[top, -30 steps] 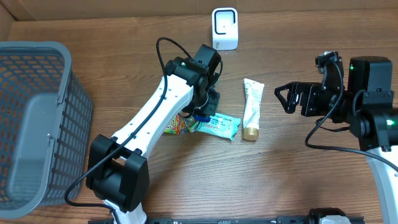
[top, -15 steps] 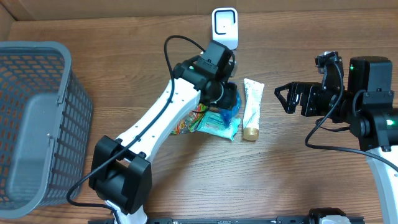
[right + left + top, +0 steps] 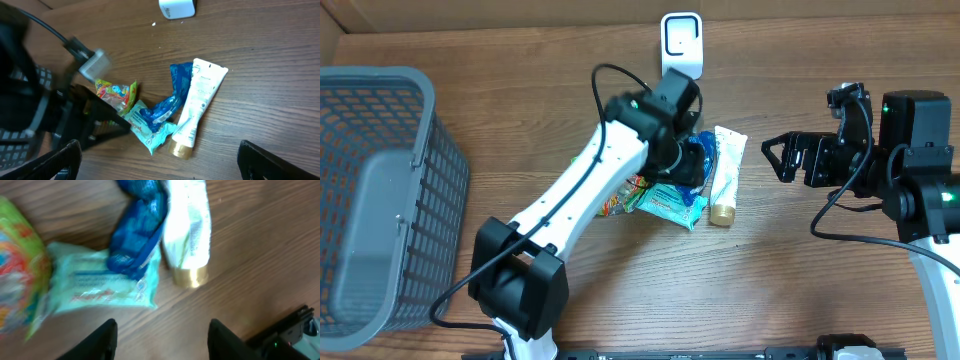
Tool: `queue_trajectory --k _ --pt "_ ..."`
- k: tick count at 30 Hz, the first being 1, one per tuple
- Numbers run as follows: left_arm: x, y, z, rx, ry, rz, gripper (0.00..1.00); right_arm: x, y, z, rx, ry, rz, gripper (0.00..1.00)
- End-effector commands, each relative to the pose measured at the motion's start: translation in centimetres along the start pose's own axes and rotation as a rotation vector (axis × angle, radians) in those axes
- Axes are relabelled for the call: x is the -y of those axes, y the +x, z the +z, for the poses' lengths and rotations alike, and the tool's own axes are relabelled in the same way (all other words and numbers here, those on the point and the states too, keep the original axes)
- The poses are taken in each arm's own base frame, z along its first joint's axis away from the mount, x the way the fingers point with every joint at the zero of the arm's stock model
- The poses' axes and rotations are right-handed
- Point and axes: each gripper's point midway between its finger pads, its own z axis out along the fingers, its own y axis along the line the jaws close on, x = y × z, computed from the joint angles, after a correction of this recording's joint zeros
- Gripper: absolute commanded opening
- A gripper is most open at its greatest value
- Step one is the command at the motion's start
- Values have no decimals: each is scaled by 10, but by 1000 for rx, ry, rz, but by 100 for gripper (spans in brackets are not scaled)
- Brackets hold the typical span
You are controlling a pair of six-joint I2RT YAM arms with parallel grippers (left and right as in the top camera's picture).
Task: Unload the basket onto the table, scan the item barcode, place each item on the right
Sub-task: 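Carry the blue packet out and drop it beside the white tube, then raise the left gripper back to its upper-left hold position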
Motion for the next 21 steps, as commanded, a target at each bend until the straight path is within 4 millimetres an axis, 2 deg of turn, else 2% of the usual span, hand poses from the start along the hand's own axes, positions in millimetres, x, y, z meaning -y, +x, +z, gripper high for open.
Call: queue_trajectory --k 1,5,8,10,18,21 --pt "-17 -29 -58 100 -65 52 56 -6 -5 -4 17 -14 -11 100" --pt "-29 -30 -104 115 -85 109 75 -6 -5 -4 17 -14 -11 100" --pt "-40 -30 -123 125 -96 123 85 -6 -5 -4 17 -14 -10 100" --pt "-51 -30 -129 124 -108 121 85 -6 -5 -4 17 -15 -11 100" --pt "-127 -39 -158 180 -133 -59 88 -7 -15 -4 55 -21 -30 100" --pt "-143 -40 -164 196 -126 -104 90 -10 -16 -3 57 -35 -34 100"
